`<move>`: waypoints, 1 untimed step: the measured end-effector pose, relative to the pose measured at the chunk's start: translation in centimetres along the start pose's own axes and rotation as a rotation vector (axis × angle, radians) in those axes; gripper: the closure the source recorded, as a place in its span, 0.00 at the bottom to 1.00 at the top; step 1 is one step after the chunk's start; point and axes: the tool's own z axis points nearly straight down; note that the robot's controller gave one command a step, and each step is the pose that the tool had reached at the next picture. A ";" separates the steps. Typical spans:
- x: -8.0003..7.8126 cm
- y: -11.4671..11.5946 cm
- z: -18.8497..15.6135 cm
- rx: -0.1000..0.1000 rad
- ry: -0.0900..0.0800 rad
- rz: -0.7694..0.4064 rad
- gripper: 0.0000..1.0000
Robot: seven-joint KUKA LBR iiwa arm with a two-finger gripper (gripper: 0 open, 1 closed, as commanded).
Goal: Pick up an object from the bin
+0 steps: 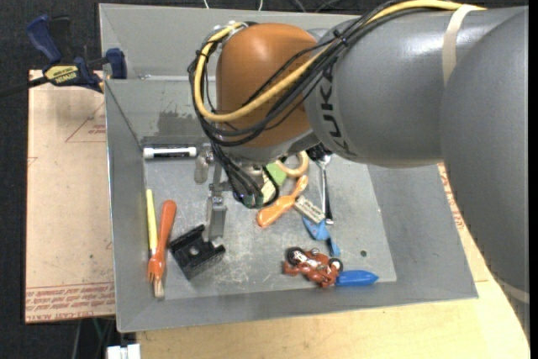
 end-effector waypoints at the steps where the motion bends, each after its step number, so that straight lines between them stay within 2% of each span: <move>1: -0.2 -0.1 -0.3 -0.001 -0.007 0.004 0.00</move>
Offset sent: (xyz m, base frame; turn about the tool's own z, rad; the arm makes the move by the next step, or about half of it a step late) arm -0.0496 -0.0187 -0.1222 0.2603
